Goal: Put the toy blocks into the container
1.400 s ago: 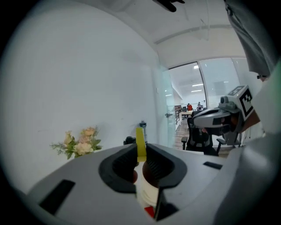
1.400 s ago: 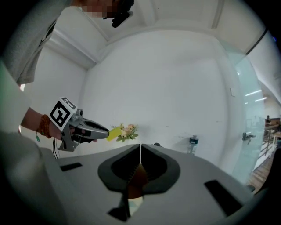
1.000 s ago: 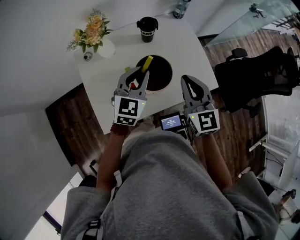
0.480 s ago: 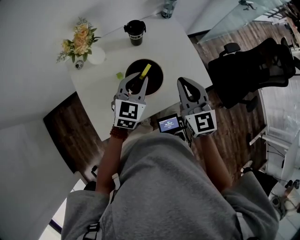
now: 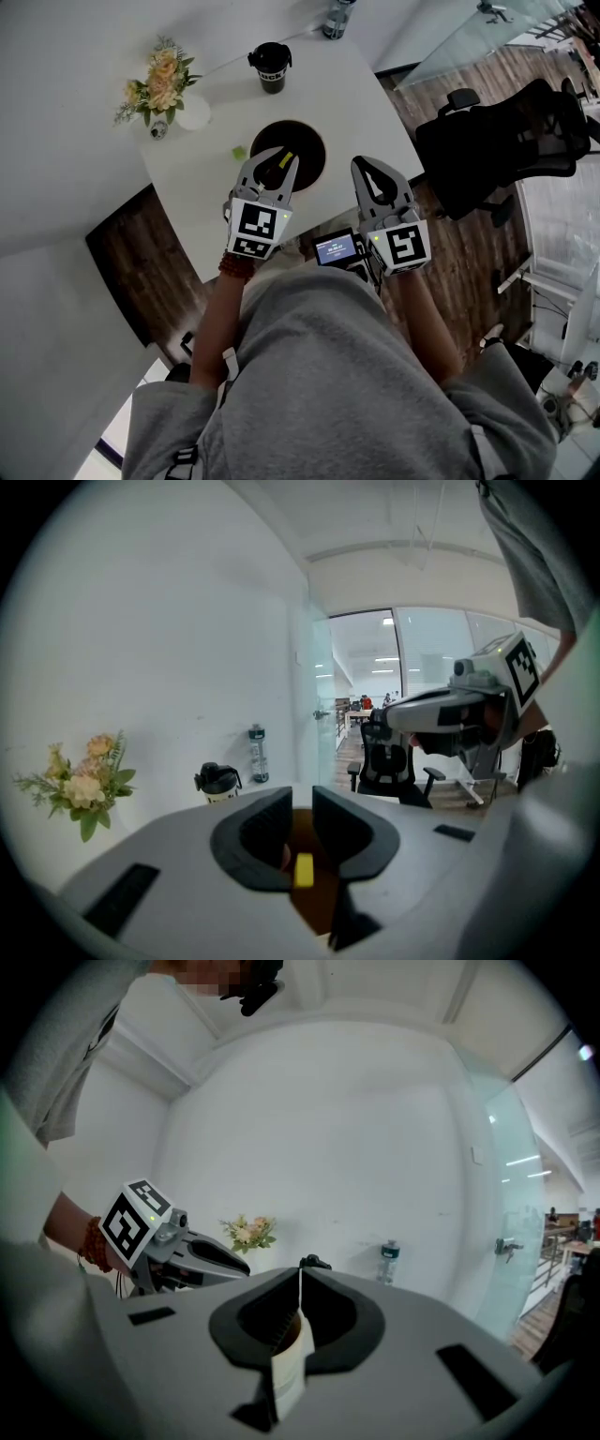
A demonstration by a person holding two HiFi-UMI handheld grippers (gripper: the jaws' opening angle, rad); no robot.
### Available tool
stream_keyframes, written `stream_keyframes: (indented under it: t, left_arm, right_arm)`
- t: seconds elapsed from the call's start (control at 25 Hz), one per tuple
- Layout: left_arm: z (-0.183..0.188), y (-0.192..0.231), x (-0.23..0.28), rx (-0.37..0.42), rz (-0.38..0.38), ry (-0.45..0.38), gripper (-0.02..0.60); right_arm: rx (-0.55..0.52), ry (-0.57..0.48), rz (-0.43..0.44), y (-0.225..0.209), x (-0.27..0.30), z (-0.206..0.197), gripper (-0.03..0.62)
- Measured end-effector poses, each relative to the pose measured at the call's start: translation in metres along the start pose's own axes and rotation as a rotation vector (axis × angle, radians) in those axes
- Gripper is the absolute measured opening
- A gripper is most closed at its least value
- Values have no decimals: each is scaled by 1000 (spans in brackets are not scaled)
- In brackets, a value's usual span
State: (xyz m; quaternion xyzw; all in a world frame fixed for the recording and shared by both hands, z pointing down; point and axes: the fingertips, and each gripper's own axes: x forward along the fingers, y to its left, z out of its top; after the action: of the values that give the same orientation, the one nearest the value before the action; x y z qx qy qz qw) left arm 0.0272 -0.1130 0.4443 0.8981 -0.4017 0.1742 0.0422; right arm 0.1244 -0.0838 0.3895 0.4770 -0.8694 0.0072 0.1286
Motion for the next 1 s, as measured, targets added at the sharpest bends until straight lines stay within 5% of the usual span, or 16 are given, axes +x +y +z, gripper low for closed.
stream_keyframes:
  t: [0.4,0.64,1.0]
  left_arm:
    - [-33,35,-40,-88,125,-1,71]
    - [-132,62,-72,-150,223,176,99]
    - [-238,24,-52,-188,162,381,137]
  right_arm:
    - [1,8,10,2,-7,-4,7]
    - [8,26,10,5,-6,-10,7]
    - [-10,51,27,11,-12,-17,6]
